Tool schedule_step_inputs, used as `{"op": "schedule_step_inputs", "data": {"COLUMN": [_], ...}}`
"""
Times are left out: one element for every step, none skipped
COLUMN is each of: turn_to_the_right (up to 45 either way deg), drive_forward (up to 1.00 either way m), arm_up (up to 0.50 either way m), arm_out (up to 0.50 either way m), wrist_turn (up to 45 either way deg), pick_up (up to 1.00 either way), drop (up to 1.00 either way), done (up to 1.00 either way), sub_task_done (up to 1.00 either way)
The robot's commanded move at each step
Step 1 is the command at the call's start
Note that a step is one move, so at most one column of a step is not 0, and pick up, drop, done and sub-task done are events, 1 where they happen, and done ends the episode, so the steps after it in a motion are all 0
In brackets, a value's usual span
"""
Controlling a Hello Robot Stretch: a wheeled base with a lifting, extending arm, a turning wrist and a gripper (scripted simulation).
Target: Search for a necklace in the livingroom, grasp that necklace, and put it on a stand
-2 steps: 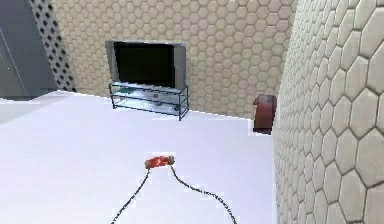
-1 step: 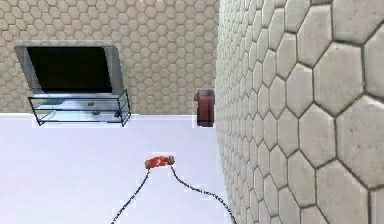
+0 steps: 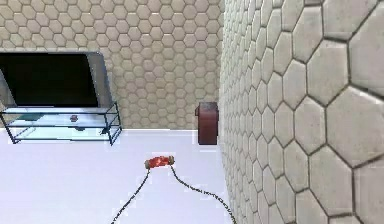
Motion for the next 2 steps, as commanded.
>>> {"op": "schedule_step_inputs", "data": {"turn_to_the_right": [-42.0, 0.0], "drive_forward": [0.00, 1.00], "arm_up": [0.00, 0.00], "arm_out": [0.00, 0.00], "wrist_turn": [0.0, 0.0], "pick_up": [0.00, 0.00], "drop": [0.00, 0.00], "done": [0.00, 0.00], "sub_task_done": [0.00, 0.00]}}
